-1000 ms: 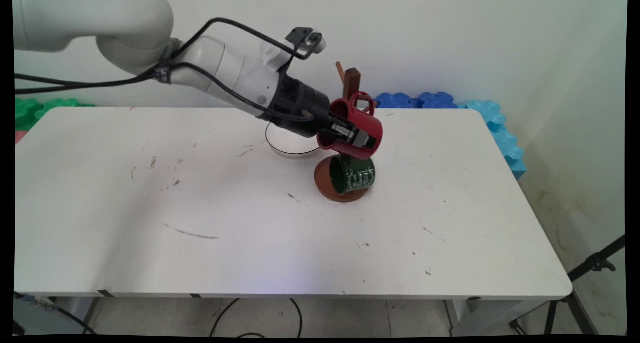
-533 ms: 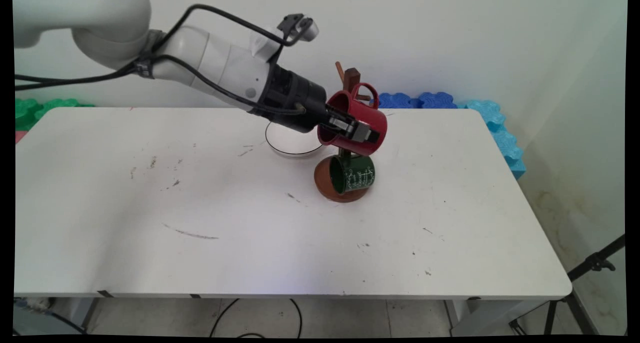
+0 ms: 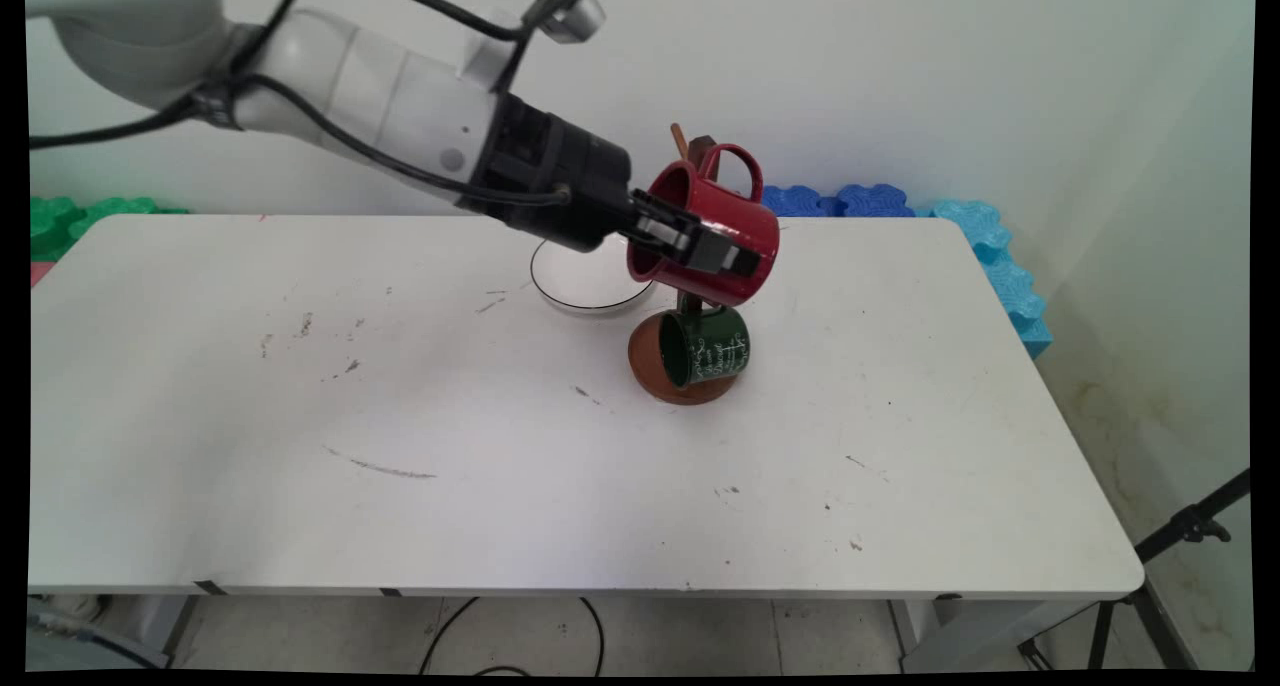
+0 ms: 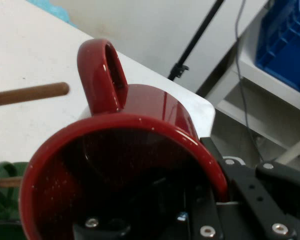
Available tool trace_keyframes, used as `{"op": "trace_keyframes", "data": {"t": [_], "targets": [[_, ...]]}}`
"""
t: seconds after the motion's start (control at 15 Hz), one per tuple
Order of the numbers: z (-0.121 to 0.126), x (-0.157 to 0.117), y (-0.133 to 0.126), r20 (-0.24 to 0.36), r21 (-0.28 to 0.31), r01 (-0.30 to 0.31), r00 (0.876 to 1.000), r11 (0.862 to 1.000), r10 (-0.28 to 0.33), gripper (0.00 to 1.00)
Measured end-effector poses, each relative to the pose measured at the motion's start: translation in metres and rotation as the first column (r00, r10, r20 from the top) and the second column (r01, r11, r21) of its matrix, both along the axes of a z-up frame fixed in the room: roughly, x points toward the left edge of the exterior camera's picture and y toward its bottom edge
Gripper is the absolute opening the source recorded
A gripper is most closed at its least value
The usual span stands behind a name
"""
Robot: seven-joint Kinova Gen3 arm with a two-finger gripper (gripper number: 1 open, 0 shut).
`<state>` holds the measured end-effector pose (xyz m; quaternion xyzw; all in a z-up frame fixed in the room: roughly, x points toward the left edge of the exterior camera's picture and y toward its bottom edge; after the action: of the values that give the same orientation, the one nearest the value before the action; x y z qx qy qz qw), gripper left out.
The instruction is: Place the picked object on the table
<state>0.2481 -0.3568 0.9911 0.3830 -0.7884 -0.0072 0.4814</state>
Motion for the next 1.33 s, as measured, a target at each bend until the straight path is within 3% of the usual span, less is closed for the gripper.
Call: {"op": "trace_keyframes", "data": {"t": [0.4,0.67,0.87,1.33], "targets": [[0.020,0.038,0.019,0.067,-0.004,0.096,0.993,0.995,-0.095,0.00],[0.025,0.076,0.027,0.182,0.012,0.167,0.969,0.986,-0.166,0.00],[0.024,0.104,0.029,0.282,0.035,0.215,0.935,0.976,-0.216,0.00],[0.004,0.140,0.027,0.469,0.099,0.312,0.823,0.945,-0.321,0.00]]}}
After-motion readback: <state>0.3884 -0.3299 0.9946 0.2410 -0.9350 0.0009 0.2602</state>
